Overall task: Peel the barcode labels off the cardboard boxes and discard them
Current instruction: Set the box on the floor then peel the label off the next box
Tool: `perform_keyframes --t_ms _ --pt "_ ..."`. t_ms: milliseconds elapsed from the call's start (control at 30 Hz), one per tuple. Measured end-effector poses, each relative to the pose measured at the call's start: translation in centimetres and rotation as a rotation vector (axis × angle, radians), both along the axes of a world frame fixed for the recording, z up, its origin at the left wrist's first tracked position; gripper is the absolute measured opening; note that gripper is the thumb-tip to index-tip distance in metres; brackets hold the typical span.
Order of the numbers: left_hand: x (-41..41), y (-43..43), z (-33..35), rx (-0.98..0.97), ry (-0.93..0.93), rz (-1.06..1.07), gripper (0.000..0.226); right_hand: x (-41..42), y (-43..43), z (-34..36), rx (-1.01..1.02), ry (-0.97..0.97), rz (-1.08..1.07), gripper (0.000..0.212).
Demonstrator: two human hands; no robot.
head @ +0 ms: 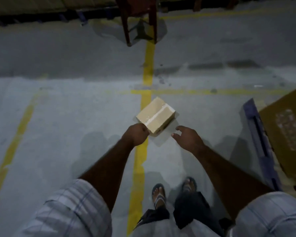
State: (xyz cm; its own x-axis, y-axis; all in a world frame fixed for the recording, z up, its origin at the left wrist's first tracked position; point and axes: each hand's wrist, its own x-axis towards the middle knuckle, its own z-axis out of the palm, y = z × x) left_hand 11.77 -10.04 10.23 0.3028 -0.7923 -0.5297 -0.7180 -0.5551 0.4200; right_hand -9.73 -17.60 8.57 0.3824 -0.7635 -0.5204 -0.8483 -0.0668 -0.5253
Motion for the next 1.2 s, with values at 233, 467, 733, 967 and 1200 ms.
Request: perform_keyframes --t_ms 233,467,733,967,1200 --pt "4.0 -5.7 -4.2 0.009 0.010 0.098 0.038 7.1 -8.9 -3.1 0.001 0.082 0.247 0.056" --pt "5.6 -14.9 -12.5 0.126 0.051 0.260 0.041 11.4 -22.4 -12.4 0.101 0.176 0.377 0.058" --pt "5.9 -23.3 -23.6 0.216 0.158 0.547 0.046 12.8 -34.2 -24.1 0.171 0.266 0.389 0.059" --pt "7.7 -25.6 -35.7 0.260 0.213 0.786 0.048 15.4 -38.6 -35.6 0.211 0.287 0.358 0.061" --pt "9.2 -24.6 -49.3 0.307 0.266 1.196 0.058 18.2 -38.9 -49.6 0.300 0.261 0.180 0.065"
